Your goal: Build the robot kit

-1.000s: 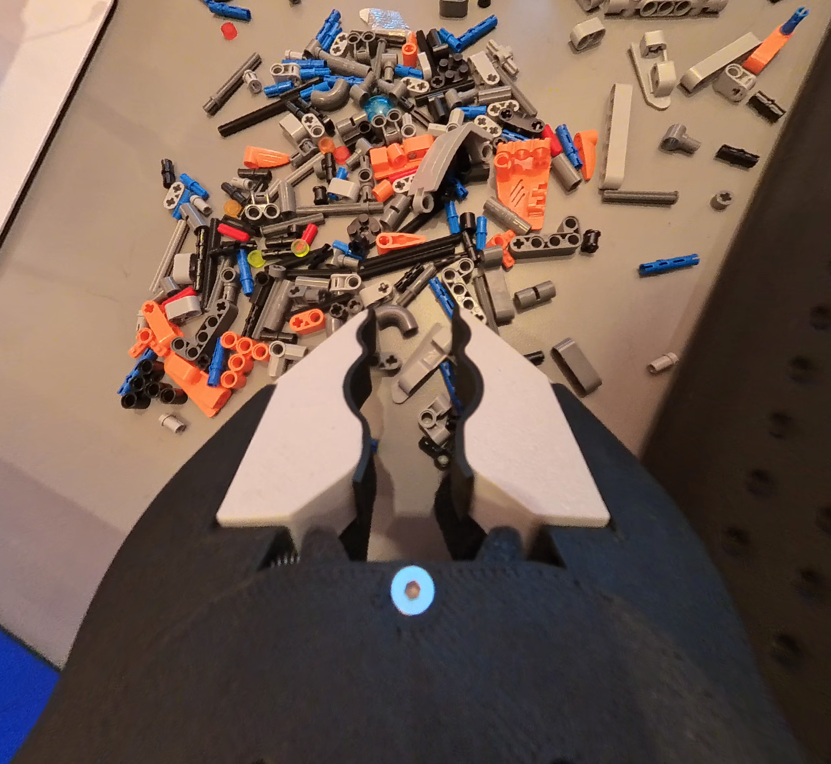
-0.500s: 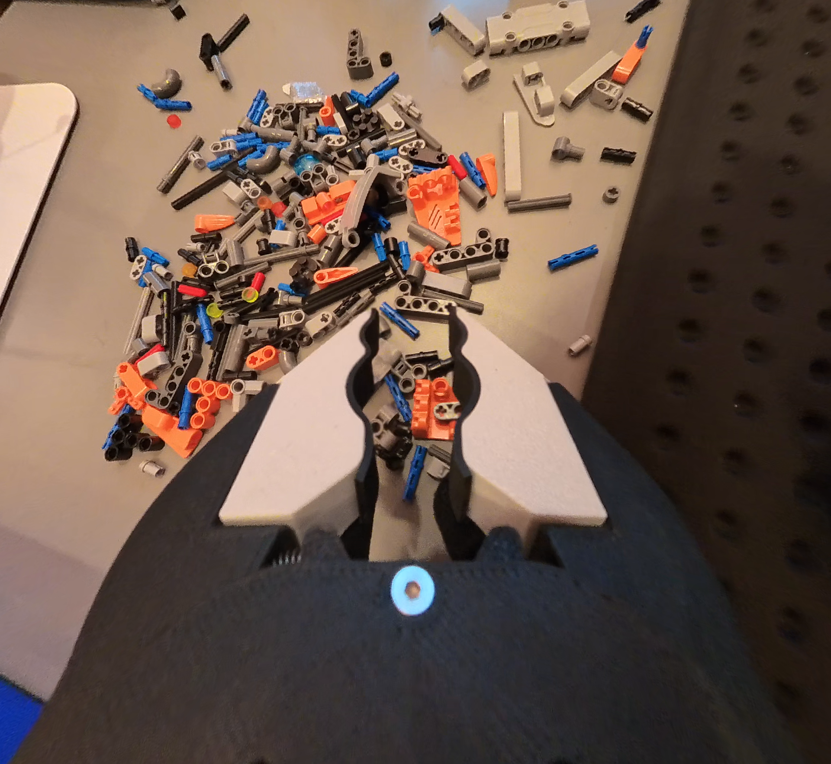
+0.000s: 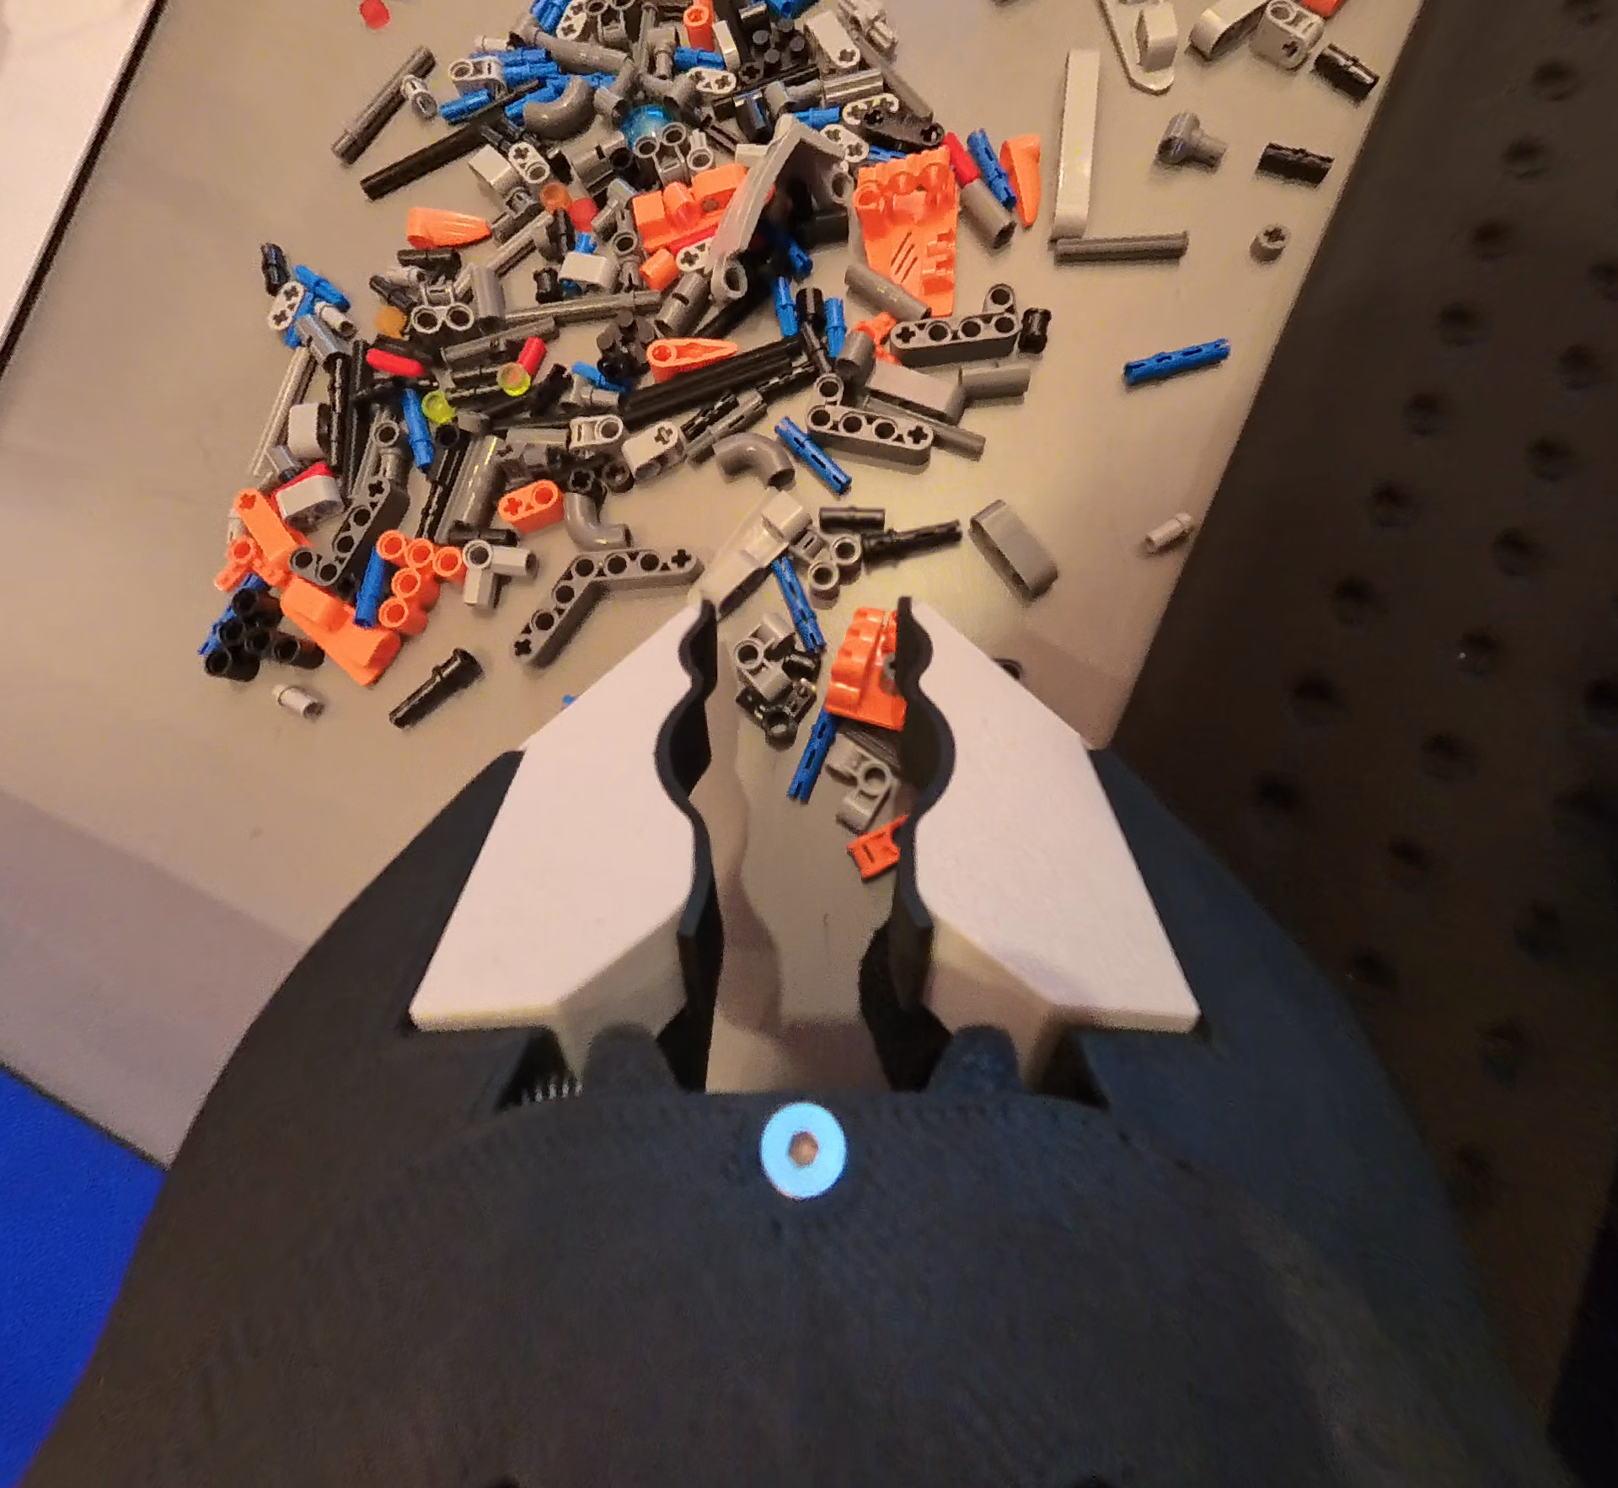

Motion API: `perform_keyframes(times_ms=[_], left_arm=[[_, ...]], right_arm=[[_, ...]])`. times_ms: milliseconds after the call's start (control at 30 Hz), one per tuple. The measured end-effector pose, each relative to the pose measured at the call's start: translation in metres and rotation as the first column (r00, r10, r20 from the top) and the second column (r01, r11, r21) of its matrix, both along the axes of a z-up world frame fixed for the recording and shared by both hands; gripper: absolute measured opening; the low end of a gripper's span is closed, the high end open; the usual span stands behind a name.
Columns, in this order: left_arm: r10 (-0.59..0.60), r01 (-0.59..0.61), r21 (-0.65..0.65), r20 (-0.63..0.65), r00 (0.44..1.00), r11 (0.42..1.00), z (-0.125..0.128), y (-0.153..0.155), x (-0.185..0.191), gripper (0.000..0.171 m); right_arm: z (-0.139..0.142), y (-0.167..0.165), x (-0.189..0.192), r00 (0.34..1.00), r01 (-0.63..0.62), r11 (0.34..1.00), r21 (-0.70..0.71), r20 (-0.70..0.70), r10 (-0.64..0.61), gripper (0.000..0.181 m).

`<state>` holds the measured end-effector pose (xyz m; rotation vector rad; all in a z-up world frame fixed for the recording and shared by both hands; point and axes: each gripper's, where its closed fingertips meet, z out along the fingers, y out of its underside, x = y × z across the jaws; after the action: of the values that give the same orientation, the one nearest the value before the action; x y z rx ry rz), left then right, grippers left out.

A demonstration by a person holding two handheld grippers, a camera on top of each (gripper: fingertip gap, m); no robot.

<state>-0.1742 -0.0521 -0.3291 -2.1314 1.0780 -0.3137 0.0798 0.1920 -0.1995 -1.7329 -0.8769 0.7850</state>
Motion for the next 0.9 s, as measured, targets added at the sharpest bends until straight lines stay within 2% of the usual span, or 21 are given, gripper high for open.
perform_keyframes(times_ms=[400, 567, 667, 900], left_arm=[[-0.037, 0.037, 0.0, 0.041, 0.998, 0.999, 0.011, -0.014, -0.002, 0.038], [-0.068, 0.069, -0.033, 0.011, 0.998, 0.997, 0.004, -0.022, -0.004, 0.035], [-0.091, 0.09, -0.049, -0.004, 0.996, 0.995, 0.001, -0.026, -0.003, 0.027], [-0.1, 0.099, -0.06, -0.005, 0.995, 0.993, 0.0, -0.026, -0.001, 0.02]], right_arm=[[-0.001, 0.0, -0.001, 1.0, -0.003, 1.0, -0.002, 0.005, 0.003, 0.019], [0.0, -0.001, -0.001, 1.0, -0.003, 1.0, 0.001, 0.004, 0.003, 0.019], [0.0, -0.001, -0.001, 1.0, -0.004, 1.0, 0.002, 0.004, 0.004, 0.019], [0.001, -0.001, -0.001, 1.0, -0.005, 1.0, 0.003, 0.0, 0.005, 0.019]])
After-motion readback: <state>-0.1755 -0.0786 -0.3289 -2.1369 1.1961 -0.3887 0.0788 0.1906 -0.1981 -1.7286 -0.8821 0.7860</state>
